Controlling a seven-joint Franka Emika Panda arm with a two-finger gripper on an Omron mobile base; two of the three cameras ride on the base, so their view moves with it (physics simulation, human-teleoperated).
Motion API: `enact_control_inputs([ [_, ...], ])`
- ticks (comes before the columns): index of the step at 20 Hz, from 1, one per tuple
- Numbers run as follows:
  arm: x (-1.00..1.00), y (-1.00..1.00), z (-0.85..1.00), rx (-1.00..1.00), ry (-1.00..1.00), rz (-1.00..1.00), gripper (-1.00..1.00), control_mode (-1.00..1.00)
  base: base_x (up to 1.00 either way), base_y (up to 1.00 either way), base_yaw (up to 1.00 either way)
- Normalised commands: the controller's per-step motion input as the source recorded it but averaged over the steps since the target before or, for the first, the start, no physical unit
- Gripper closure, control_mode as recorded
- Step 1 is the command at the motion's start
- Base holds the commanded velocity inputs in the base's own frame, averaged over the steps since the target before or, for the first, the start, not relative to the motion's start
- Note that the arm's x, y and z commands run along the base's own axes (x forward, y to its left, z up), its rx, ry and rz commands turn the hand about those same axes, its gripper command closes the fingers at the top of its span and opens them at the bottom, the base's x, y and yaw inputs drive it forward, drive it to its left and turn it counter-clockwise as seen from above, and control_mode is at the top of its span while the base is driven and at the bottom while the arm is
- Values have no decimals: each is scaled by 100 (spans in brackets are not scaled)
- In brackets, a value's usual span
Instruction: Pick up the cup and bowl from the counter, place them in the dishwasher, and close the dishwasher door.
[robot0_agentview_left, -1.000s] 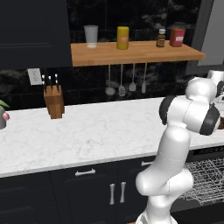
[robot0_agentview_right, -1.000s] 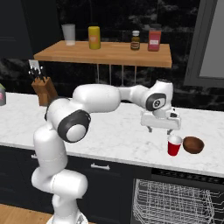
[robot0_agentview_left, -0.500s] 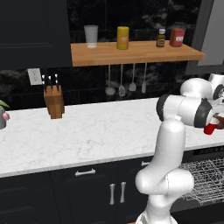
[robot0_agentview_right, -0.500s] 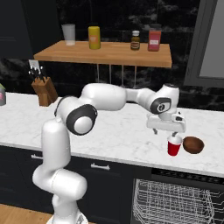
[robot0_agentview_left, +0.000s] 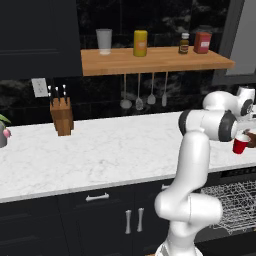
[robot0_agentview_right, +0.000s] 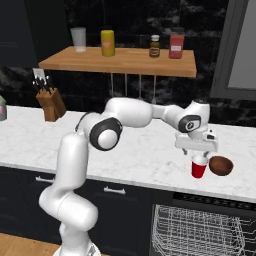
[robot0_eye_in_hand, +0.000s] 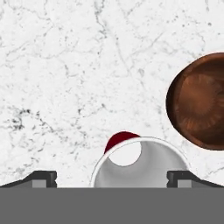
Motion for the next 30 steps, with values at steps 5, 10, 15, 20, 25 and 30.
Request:
enact_control_inputs([
  [5,4,-8,-31,-2,0,0,-100,-100,0,0,0],
  [10,-3,7,-15,0,2,0,-100,-100,0,0,0],
  [15,-17,20,-14,0,1,0,-100,-100,0,0,0],
  [20,-16,30,-9,0,0,-7,-100,-100,0,0,0],
  [25,-3,11,0,0,0,-6,-100,-100,0,0,0],
  [30,9,-6,-16,-2,0,-2,-100,-100,0,0,0],
])
